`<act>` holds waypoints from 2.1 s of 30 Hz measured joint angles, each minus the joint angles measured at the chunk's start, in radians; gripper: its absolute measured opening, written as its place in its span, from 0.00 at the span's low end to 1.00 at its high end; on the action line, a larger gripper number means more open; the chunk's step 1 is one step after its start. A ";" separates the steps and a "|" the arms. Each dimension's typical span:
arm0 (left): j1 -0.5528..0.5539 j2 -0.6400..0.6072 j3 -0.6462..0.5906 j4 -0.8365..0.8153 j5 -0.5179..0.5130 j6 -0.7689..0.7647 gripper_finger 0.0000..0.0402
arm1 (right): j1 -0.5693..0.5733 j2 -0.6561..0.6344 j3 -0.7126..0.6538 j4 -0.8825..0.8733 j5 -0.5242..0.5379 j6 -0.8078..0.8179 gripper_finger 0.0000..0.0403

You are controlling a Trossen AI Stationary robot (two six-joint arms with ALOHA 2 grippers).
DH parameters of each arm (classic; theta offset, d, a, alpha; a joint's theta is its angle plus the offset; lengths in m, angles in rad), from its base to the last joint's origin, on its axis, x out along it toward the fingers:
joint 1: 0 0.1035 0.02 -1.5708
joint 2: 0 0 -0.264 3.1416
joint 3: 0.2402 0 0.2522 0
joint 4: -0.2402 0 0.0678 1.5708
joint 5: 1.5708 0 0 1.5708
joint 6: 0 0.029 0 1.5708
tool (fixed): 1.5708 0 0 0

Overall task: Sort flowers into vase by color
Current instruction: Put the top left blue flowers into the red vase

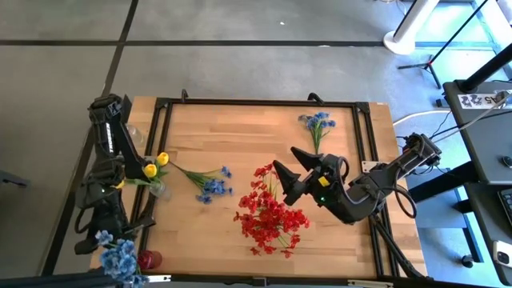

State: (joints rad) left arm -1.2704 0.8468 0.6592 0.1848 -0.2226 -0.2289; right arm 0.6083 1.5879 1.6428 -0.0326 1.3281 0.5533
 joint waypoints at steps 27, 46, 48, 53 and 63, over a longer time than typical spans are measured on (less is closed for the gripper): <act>-0.047 -0.025 -0.068 0.051 -0.007 0.055 0.06 | -0.114 -0.001 -0.001 -0.047 -0.134 0.022 0.97; -0.047 -0.069 -0.068 -0.018 0.055 -0.084 0.23 | -0.111 -0.001 -0.001 -0.047 -0.197 0.052 0.97; -0.047 -0.091 -0.068 -0.035 0.058 -0.132 0.23 | -0.111 -0.001 -0.001 -0.047 -0.198 0.052 0.97; -0.047 -0.129 -0.068 -0.101 0.057 -0.321 0.26 | -0.111 -0.001 -0.001 -0.047 -0.223 0.052 0.97; -0.047 -0.114 -0.068 -0.144 0.034 -0.516 0.35 | -0.111 -0.001 -0.001 -0.056 -0.263 0.052 0.97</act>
State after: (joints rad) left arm -1.3170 0.7330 0.5915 0.0406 -0.1887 -0.7450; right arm 0.4969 1.5871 1.6421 -0.0881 1.0656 0.6052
